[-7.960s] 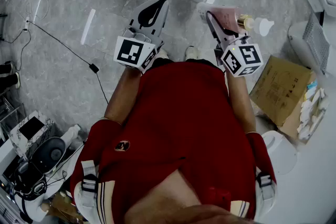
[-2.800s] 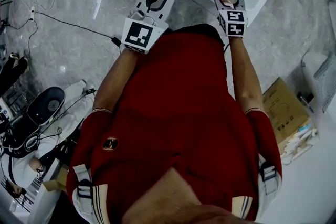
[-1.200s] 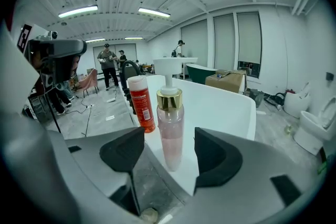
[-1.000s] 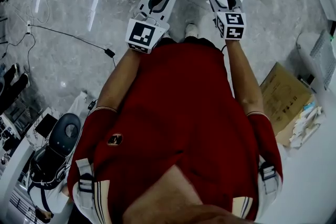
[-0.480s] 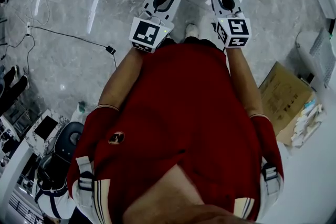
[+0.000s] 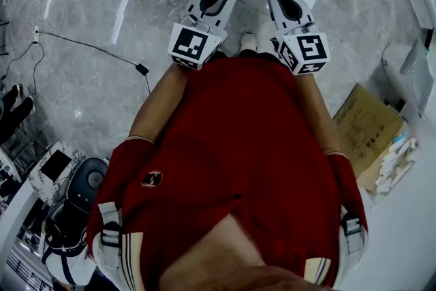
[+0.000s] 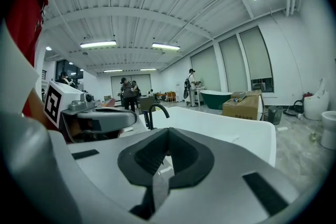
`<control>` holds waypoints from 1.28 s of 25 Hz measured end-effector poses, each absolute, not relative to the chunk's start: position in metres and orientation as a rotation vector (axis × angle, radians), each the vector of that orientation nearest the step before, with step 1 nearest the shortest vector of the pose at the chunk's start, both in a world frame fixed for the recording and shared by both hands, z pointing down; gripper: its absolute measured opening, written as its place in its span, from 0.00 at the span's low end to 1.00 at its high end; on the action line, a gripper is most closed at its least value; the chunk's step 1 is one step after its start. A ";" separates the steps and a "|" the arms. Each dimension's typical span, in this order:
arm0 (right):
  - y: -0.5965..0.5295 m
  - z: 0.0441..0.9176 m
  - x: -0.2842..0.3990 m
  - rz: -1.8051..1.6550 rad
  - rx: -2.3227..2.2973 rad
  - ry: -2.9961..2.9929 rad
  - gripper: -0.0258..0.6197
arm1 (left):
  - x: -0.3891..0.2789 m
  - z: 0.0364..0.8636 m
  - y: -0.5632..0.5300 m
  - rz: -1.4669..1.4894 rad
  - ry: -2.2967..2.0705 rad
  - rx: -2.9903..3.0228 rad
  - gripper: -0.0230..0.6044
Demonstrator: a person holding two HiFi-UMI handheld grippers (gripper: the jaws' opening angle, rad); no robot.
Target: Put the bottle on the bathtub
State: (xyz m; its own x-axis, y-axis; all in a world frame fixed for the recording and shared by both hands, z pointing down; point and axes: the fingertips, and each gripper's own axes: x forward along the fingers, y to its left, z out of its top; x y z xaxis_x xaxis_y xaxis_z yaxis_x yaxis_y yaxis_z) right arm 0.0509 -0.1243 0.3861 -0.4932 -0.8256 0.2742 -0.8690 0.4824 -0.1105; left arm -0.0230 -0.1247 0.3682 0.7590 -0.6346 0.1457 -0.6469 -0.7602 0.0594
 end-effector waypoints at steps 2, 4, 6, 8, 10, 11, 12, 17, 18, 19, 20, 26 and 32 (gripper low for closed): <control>-0.121 0.386 0.047 0.354 1.452 -2.554 0.04 | -0.024 0.369 -0.123 0.176 -1.042 2.845 0.05; -0.118 0.386 0.044 0.352 1.437 -2.560 0.04 | -0.024 0.369 -0.121 0.176 -1.043 2.844 0.05; -0.115 0.386 0.042 0.350 1.429 -2.564 0.04 | -0.025 0.369 -0.120 0.175 -1.043 2.842 0.05; -0.113 0.387 0.040 0.349 1.423 -2.566 0.04 | -0.025 0.370 -0.118 0.174 -1.042 2.841 0.05; -0.111 0.388 0.040 0.350 1.420 -2.566 0.04 | -0.025 0.370 -0.116 0.174 -1.041 2.839 0.05; -0.110 0.388 0.039 0.351 1.418 -2.565 0.04 | -0.026 0.370 -0.115 0.174 -1.041 2.838 0.05; -0.108 0.388 0.039 0.352 1.416 -2.566 0.04 | -0.026 0.370 -0.114 0.174 -1.042 2.837 0.05; -0.105 0.392 0.036 0.361 1.401 -2.567 0.04 | -0.028 0.370 -0.113 0.181 -1.047 2.838 0.05; -0.105 0.393 0.035 0.362 1.398 -2.568 0.04 | -0.028 0.371 -0.113 0.181 -1.048 2.838 0.05; -0.105 0.394 0.036 0.363 1.397 -2.568 0.04 | -0.028 0.371 -0.113 0.181 -1.049 2.837 0.05; -0.104 0.394 0.036 0.364 1.398 -2.568 0.04 | -0.028 0.371 -0.113 0.181 -1.051 2.837 0.05; -0.105 0.397 0.039 0.371 1.403 -2.566 0.04 | -0.029 0.371 -0.115 0.181 -1.064 2.832 0.05; -0.105 0.399 0.042 0.376 1.410 -2.559 0.04 | -0.028 0.371 -0.116 0.180 -1.067 2.828 0.05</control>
